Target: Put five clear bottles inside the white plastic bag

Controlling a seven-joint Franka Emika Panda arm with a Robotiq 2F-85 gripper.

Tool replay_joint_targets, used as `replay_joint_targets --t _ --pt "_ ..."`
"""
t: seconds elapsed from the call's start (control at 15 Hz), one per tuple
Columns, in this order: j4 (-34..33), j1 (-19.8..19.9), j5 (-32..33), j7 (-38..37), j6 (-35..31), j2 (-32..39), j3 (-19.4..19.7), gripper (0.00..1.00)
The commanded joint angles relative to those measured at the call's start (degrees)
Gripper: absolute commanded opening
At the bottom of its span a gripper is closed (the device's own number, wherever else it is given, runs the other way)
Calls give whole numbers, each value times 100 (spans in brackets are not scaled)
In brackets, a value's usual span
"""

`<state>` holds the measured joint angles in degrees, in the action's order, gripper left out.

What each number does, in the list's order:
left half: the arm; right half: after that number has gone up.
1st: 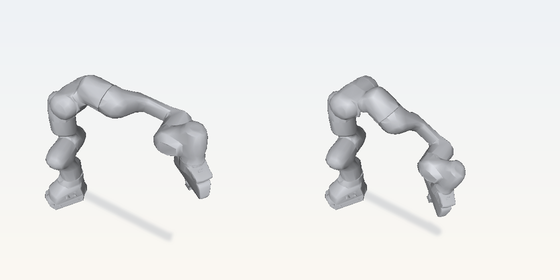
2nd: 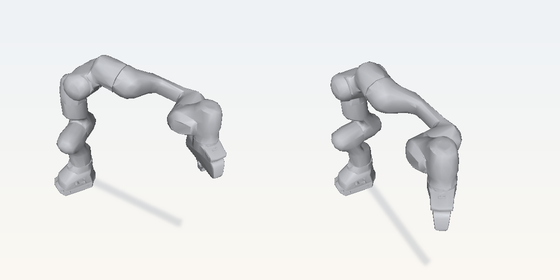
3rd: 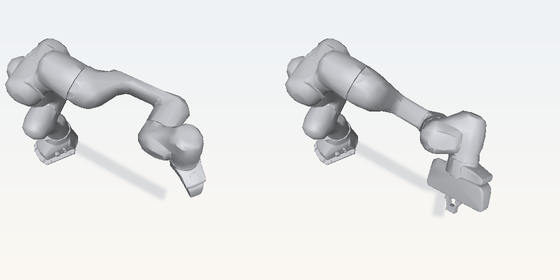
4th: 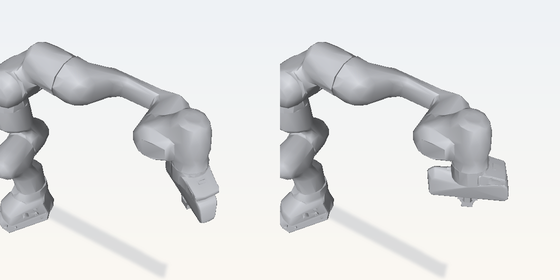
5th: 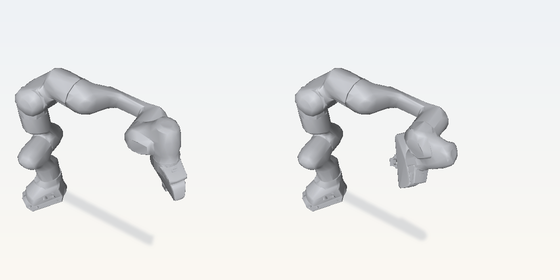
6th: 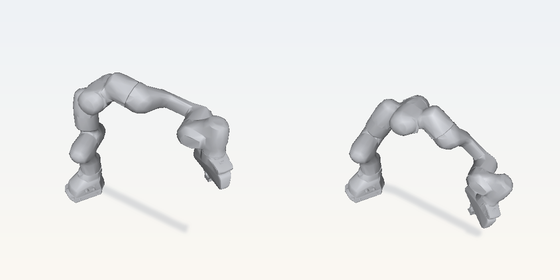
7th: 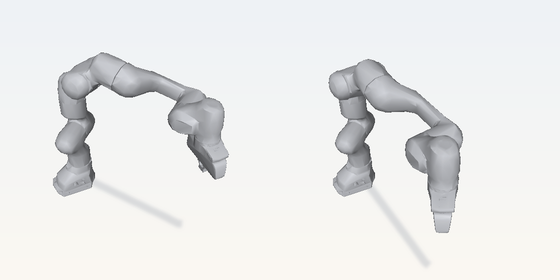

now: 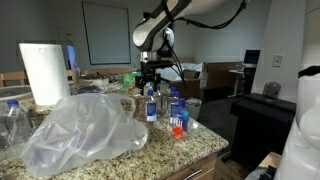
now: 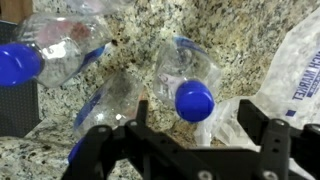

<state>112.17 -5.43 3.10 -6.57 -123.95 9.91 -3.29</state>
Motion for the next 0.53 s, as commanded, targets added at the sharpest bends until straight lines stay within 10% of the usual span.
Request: replay_joint_targets --t 0.0,0.47 --pt "-343 -19 68 -79 560 160 -6 58" --pt "-605 -35 75 -63 838 337 -14 13"
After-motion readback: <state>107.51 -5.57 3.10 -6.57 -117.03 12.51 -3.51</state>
